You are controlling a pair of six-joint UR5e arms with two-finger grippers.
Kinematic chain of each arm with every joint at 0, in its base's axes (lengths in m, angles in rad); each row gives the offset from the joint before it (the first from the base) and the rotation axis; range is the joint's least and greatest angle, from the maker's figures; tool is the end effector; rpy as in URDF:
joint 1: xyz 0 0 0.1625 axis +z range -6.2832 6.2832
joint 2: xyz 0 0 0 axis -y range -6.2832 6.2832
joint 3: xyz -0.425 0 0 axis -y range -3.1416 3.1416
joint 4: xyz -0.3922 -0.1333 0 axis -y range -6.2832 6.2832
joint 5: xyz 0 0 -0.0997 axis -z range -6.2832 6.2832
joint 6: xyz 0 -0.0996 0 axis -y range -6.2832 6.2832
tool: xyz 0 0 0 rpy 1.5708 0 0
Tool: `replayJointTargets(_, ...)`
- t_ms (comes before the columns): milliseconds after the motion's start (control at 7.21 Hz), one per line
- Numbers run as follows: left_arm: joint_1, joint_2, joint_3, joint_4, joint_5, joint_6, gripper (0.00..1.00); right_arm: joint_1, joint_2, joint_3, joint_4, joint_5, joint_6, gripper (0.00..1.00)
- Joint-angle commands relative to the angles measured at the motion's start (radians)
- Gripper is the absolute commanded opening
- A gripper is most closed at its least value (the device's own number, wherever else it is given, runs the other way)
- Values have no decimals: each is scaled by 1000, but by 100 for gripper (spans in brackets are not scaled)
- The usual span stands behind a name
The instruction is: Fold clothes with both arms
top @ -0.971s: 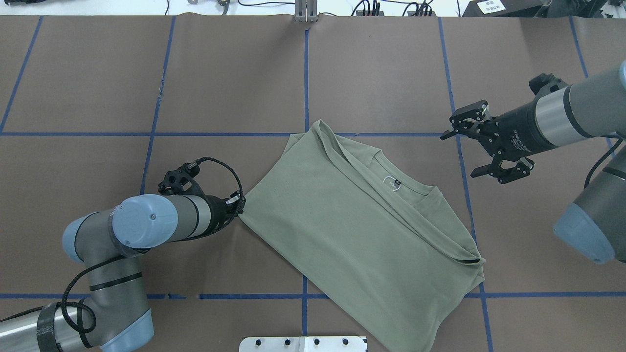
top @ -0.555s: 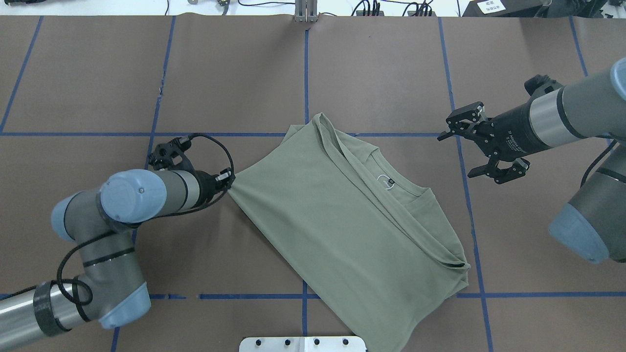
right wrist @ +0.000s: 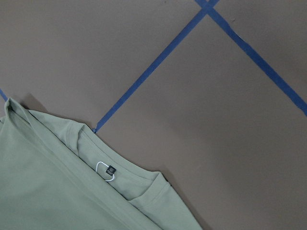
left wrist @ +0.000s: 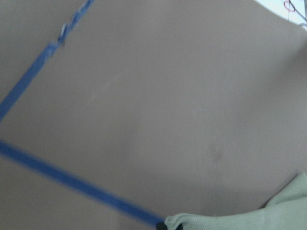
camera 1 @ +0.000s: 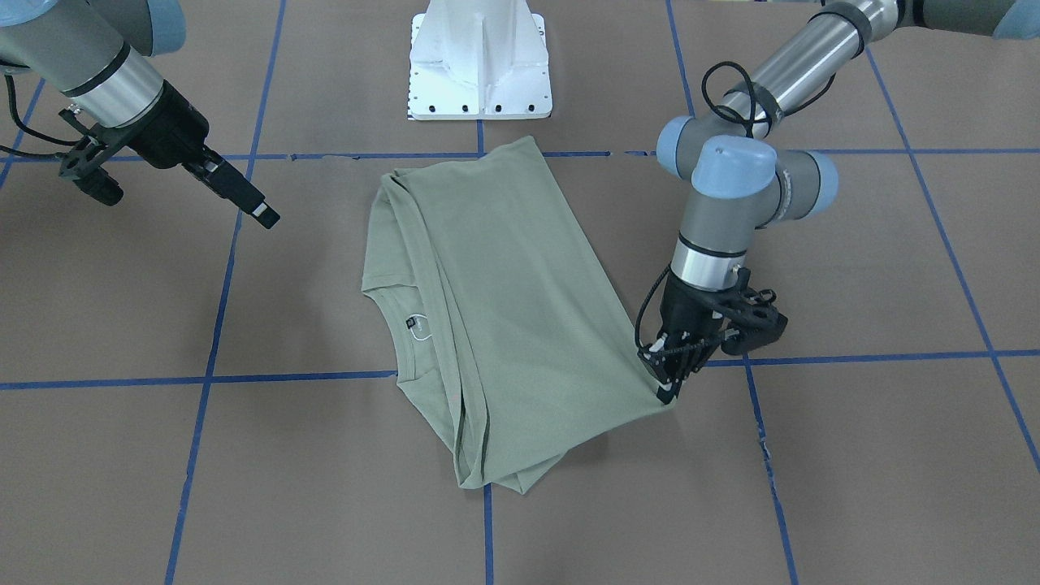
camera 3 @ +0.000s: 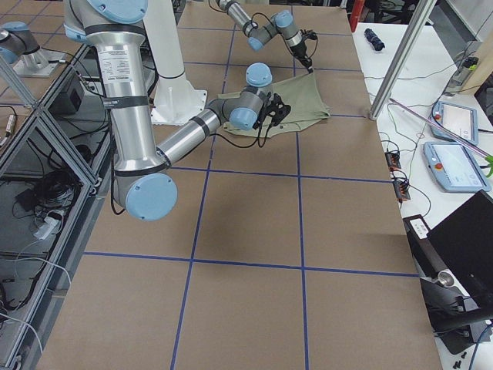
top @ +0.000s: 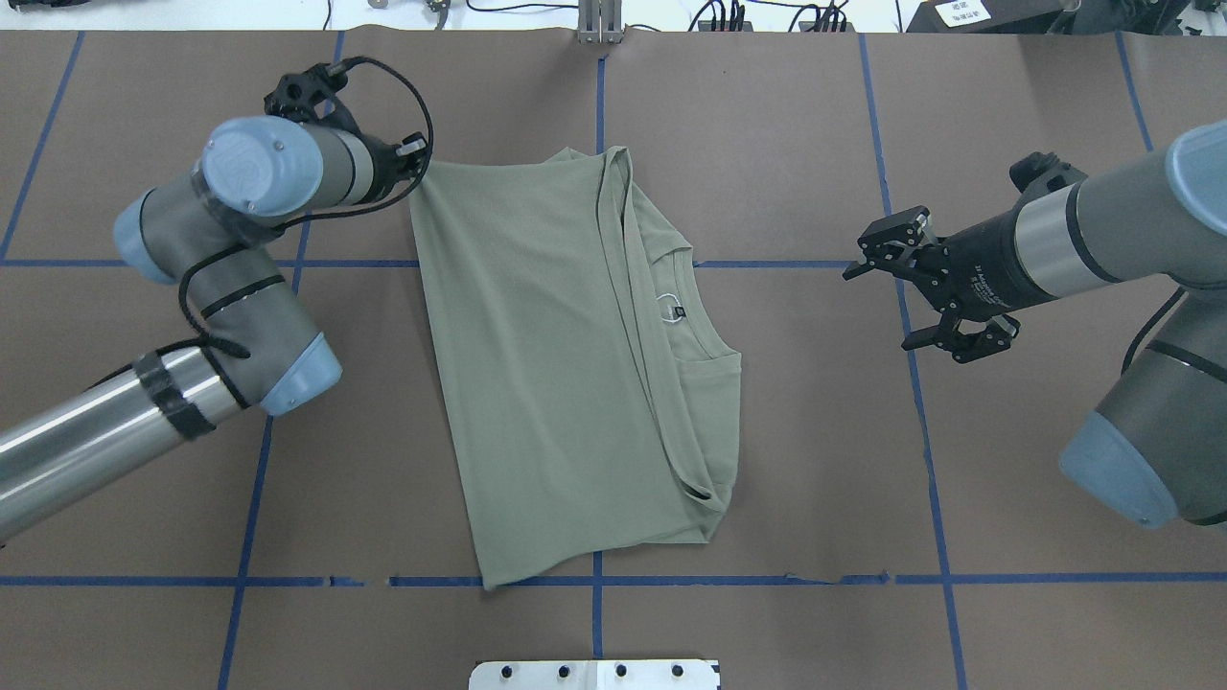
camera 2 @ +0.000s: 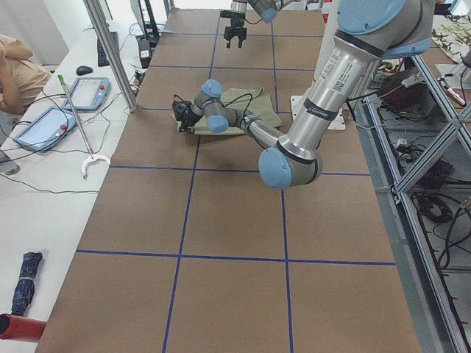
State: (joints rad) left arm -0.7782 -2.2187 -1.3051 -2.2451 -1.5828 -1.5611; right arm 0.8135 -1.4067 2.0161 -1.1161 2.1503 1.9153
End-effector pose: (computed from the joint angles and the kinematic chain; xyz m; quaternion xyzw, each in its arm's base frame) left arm 0.4458 -0.6249 0.3173 0.1887 0.4674 -0.3210 0.8018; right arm -0.2947 -0.4264 0.3106 -0.1265 -0.5301 0.3306 0.7706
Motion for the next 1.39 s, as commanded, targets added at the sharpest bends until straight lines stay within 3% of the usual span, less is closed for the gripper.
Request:
replayJointTargets(0, -47, -134, 185, -67, 0, 3, 5, -34, 26, 0, 1, -62, 1, 100)
replayJointTargets(139, -49, -130, 182, -68, -3, 10, 47, -43, 28, -2, 1, -67, 1, 100)
replayJointTargets(278, -49, -99, 147, -74, -11, 13, 59, -48, 72, -17, -4, -69, -1, 100)
replayJointTargets(555, -53, 72, -90, -84, -179, 22, 60, -100, 194, -142, -11, -73, -22, 100)
replayJointTargets(833, -62, 122, -166, -77, -186, 44, 59, -157, 239, -223, -19, -72, -303, 100)
replayJointTargets(1110, -62, 134, -166, -76, -184, 44, 59, -212, 412, -279, -283, -101, -579, 100)
replayJointTargets(1249, -62, 151, -172, -76, -186, 44, 59, -259, 473, -287, -409, -165, -717, 100)
